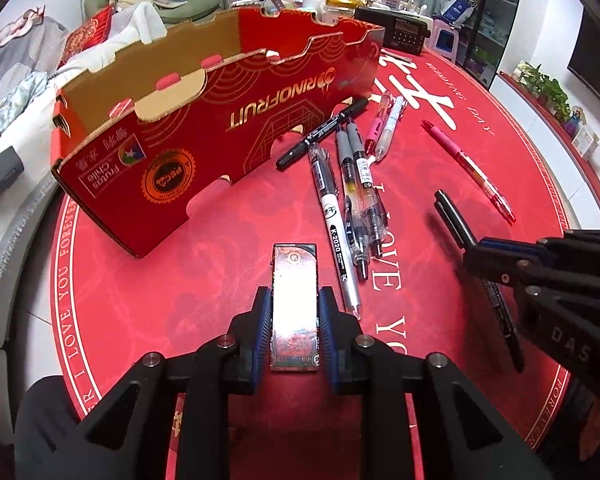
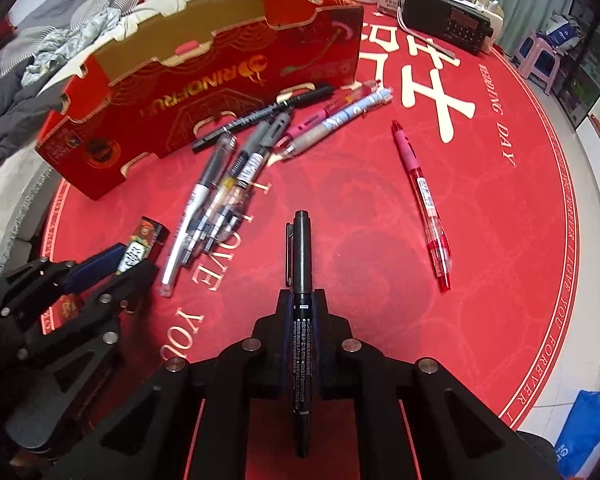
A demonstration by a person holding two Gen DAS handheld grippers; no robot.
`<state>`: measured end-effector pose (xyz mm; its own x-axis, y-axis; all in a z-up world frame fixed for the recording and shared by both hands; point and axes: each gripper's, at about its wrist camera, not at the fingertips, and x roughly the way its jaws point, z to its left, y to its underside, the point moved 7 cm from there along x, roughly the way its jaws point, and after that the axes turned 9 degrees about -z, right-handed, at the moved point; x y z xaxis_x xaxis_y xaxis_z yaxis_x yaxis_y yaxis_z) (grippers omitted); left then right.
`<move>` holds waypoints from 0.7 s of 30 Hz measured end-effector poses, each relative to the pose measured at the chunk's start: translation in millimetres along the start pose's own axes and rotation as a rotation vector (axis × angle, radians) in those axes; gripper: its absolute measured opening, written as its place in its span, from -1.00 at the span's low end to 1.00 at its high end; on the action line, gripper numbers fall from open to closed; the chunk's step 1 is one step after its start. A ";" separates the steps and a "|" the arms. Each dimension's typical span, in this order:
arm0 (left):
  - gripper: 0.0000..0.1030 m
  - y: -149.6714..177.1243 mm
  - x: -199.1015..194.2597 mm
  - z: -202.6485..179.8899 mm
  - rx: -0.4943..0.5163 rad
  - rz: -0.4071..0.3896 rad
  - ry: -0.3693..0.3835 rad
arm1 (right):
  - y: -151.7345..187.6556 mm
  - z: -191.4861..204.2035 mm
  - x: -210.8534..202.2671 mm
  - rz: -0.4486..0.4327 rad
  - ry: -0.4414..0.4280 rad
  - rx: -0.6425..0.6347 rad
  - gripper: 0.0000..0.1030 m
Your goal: Organize rigid objects
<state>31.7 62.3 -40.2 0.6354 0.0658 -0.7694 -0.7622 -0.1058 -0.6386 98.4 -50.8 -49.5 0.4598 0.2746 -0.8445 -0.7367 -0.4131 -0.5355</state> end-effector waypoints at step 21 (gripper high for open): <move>-0.51 -11.9 -22.1 -6.4 0.036 -0.072 -0.017 | -16.2 17.6 -25.9 -0.107 -0.063 0.026 -0.81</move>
<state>27.5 55.7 -15.5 0.6870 0.0886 -0.7212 -0.7186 -0.0647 -0.6924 89.7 -36.0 -18.8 0.5049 0.3705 -0.7796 -0.6979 -0.3562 -0.6213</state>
